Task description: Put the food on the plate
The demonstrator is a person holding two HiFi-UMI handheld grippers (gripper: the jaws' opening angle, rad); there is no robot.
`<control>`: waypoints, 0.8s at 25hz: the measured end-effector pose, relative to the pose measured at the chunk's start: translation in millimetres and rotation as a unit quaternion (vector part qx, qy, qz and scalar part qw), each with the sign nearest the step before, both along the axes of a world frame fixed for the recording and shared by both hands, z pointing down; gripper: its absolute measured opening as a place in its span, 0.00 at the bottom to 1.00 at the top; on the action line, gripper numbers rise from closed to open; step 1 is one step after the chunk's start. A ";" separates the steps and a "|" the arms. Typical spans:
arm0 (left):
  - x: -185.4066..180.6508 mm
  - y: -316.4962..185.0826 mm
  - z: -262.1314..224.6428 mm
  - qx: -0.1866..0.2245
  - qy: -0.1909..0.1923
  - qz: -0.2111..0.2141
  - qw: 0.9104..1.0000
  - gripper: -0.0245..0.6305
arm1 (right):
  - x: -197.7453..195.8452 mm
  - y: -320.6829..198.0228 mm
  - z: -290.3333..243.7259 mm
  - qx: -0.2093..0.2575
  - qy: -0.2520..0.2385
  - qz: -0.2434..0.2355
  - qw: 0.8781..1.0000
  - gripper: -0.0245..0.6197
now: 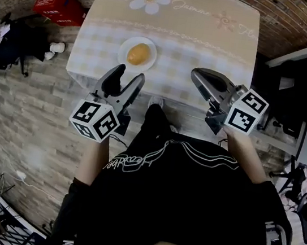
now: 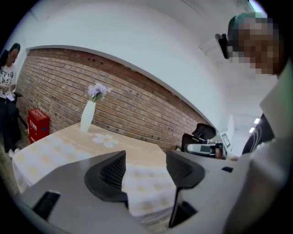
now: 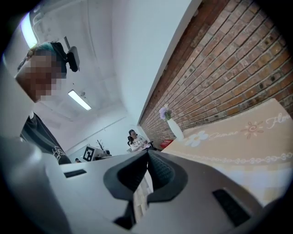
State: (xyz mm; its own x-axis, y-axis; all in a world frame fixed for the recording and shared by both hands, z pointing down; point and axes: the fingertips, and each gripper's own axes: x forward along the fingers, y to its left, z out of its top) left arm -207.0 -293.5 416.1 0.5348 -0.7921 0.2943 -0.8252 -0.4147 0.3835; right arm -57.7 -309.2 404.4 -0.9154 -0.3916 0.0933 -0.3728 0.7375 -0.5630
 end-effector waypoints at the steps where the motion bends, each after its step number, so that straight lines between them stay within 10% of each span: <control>1: 5.7 7.9 -9.3 0.007 0.008 0.005 1.000 0.44 | 0.3 6.3 -5.9 0.008 -0.003 -0.005 1.000 0.03; 20: 74.4 89.4 -89.3 0.076 0.026 0.062 0.995 0.05 | 4.9 84.9 -64.9 0.074 -0.017 -0.065 0.995 0.03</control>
State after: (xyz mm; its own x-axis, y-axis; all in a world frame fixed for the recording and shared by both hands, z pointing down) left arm -132.5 -204.0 326.7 0.6426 -0.7525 0.1443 -0.7445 -0.5688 0.3495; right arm -52.8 -224.3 339.5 -0.9611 -0.2761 0.0125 -0.2512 0.8539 -0.4557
